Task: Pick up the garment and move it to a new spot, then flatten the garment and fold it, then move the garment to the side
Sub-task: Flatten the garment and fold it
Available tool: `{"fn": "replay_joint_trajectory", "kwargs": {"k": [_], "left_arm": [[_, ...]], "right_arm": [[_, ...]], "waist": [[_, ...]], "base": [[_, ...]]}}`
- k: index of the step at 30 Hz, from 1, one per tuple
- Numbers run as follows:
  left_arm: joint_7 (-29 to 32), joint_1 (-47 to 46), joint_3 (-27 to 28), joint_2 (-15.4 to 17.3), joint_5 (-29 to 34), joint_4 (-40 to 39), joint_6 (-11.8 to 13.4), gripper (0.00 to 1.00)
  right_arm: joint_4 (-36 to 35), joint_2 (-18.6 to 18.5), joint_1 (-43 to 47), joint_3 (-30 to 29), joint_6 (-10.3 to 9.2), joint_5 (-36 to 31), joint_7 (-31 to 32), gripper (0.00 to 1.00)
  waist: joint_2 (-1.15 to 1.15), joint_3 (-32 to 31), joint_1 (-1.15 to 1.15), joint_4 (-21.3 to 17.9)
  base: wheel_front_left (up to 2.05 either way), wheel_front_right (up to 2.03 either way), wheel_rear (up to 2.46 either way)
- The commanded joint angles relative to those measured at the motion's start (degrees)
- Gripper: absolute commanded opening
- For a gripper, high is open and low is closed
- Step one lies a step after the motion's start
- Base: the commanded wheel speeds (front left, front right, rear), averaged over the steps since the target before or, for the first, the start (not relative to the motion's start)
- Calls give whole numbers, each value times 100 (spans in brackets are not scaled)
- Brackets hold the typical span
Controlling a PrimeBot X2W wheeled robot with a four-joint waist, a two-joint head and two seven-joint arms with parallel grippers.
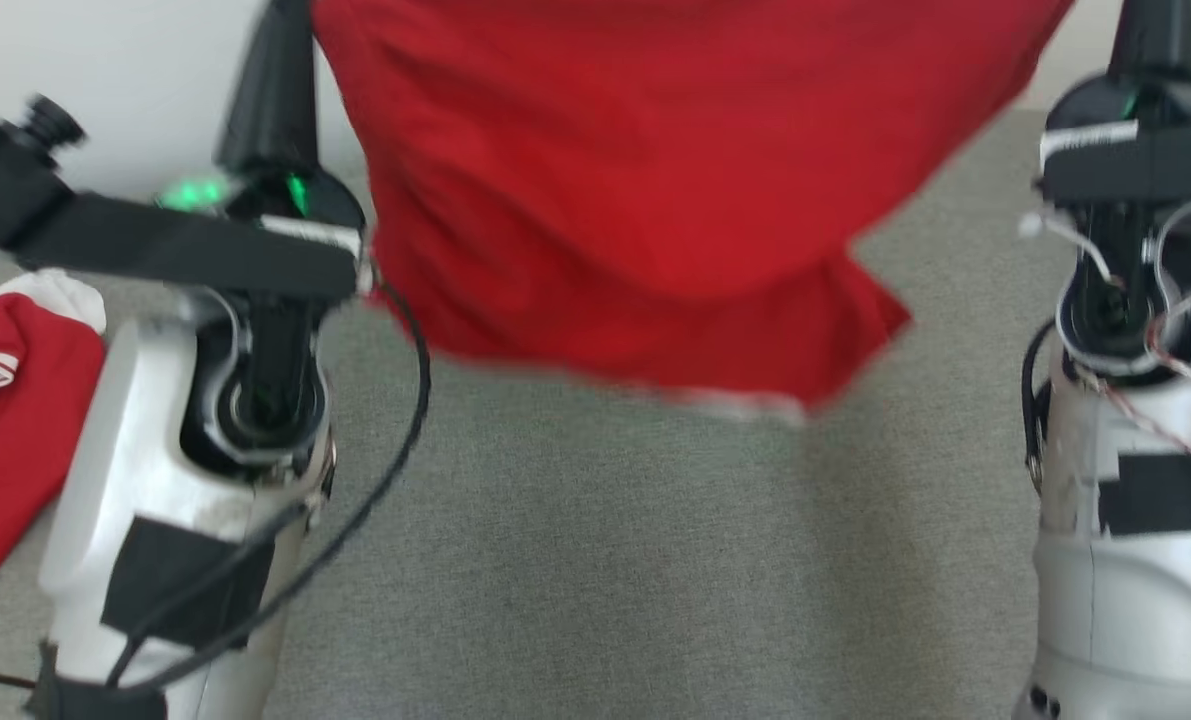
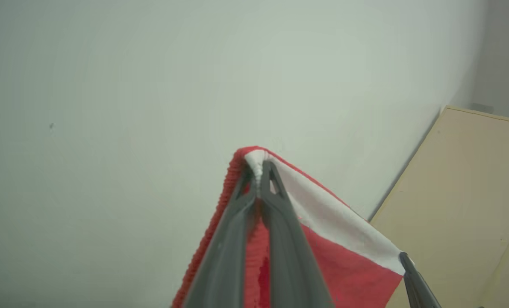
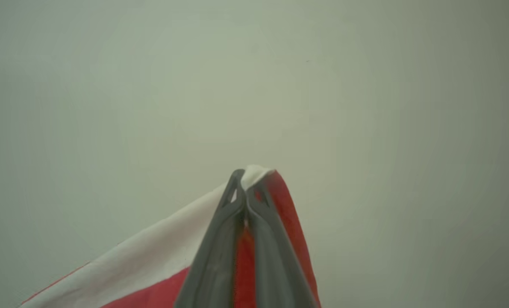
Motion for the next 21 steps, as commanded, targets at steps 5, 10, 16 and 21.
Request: {"fn": "replay_joint_trajectory", "kwargs": {"k": [5,10,16,21], "left_arm": [[-856,-621,25,-162,367,466,-134,0],[-997,-339,-490,-82,384,804,-169,0],[-1035,580,-1333,377,355,972,-162,0],[-1065,1448,-1894,683,-38,748,-162,0]], "right_arm": [[717,-40,-679,314,-13,-376,-1200,0],[1496,-339,-441,888,-13,-608,-985,0],[1692,-956,410,1594,-13,-299,273,0],[1398,-1445,1244,1626,-13,-66,1007,0]], "waist": [[0,188,-1,-9],[0,277,-1,34],[0,302,-1,41],[0,216,-1,68]], "base": [[0,0,0],[0,0,0],[0,0,0],[0,0,0]]}}
